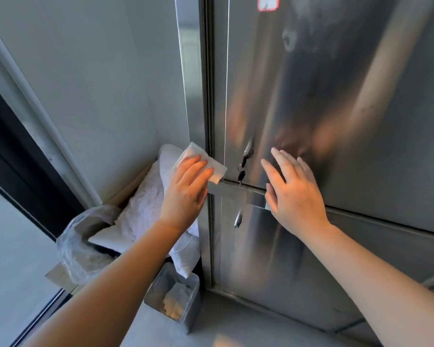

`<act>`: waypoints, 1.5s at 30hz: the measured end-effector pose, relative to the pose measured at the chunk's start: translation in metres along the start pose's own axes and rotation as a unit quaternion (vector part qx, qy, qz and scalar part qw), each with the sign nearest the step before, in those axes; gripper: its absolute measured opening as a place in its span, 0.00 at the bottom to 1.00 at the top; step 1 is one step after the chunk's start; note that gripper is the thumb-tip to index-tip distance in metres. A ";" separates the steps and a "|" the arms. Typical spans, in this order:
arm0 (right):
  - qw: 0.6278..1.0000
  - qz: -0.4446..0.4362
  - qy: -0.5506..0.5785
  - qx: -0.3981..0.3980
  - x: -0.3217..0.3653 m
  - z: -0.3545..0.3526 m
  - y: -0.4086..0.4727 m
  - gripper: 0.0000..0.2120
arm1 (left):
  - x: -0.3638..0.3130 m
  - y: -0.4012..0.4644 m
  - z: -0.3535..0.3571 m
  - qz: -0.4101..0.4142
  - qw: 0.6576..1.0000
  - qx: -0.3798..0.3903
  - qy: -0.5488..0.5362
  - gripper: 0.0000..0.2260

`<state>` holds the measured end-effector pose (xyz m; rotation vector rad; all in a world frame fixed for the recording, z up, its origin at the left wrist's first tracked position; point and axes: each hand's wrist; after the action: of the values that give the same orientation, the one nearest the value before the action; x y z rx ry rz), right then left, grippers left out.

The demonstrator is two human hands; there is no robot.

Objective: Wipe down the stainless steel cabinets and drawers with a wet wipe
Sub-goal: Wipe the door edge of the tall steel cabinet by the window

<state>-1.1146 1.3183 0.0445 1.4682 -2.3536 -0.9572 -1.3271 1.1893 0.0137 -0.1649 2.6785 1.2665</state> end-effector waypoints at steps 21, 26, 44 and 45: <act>1.000 0.012 0.023 0.014 0.036 0.136 -0.148 0.22 | -0.018 -0.169 0.095 -0.173 0.984 0.016 0.025 0.14; 0.997 -0.057 -0.033 -0.045 0.036 0.190 -0.149 0.27 | 0.003 -0.178 0.142 -0.175 0.981 -0.080 -0.024 0.15; 0.940 -0.032 -0.258 -0.223 -0.007 0.292 -0.132 0.32 | 0.055 -0.123 0.248 -0.023 0.942 -0.327 -0.072 0.13; 0.938 -0.034 -0.258 -0.229 -0.007 0.293 -0.132 0.32 | 0.056 -0.125 0.254 -0.017 0.952 -0.303 -0.053 0.14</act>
<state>-1.1580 1.4071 -0.2611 1.2179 -2.1574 -1.9520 -1.3328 1.3051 -0.2507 -0.2099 2.1070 1.9804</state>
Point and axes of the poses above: each hand's wrist, its own y-axis towards the middle knuckle, its own z-axis out of the palm, x = y × z, and after that the axes turned 5 degrees about -z, right-handed
